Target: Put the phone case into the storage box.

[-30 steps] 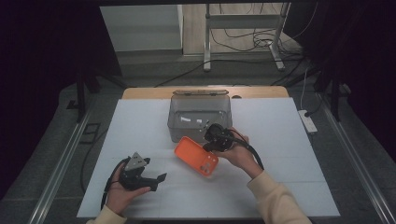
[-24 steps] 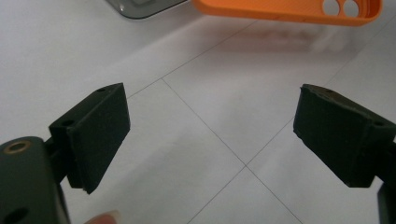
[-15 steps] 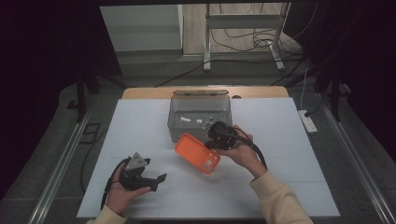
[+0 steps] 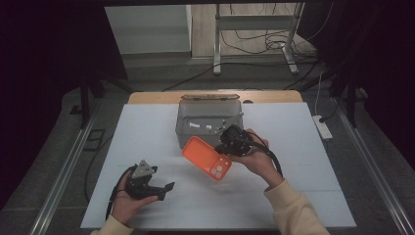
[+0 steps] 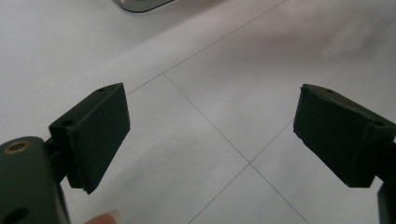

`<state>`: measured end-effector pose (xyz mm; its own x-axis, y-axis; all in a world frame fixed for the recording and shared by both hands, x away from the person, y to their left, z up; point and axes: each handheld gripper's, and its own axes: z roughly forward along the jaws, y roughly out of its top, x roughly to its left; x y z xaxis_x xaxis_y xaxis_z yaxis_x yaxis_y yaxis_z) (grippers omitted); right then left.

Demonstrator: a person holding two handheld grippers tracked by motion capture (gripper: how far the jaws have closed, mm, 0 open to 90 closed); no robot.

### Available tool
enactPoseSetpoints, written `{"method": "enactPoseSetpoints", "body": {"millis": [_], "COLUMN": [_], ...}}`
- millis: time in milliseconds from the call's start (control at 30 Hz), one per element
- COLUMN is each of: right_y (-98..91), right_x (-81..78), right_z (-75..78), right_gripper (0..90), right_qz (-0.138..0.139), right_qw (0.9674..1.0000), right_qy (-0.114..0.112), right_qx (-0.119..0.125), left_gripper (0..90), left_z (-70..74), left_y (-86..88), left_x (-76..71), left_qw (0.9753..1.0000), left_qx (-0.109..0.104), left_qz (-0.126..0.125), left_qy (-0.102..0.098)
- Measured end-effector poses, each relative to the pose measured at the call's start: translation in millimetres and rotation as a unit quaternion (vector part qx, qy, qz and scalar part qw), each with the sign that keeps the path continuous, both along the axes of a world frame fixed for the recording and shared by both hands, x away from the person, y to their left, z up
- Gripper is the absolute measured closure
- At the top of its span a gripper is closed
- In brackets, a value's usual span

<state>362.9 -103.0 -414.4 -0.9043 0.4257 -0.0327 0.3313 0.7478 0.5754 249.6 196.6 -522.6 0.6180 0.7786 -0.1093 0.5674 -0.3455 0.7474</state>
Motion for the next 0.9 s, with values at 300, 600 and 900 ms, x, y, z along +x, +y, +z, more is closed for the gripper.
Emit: {"method": "enactPoseSetpoints", "body": {"millis": [300, 600, 900], "right_y": [-2.1, -3.0, -3.1], "right_x": [-1.0, -0.9, -1.8], "right_z": [3.5, 4.3, 5.0], "right_gripper": [89.5, 89.4, 89.5], "right_qz": [-0.001, -0.001, -0.001], "right_qw": [1.0000, 0.9999, 0.9999], "right_qy": [-0.006, -0.010, -0.009], "right_qx": [0.007, 0.008, 0.008], "left_gripper": [11.0, 11.0, 10.3], "left_z": [-0.1, 0.0, 8.1], "left_y": [0.6, 0.7, -2.5], "left_x": [0.3, 0.3, -2.6], "left_qw": [1.0000, 1.0000, 0.9993], "left_qx": [-0.002, -0.002, -0.030], "left_qz": [0.001, 0.001, -0.019], "left_qy": [0.002, 0.003, -0.006]}}
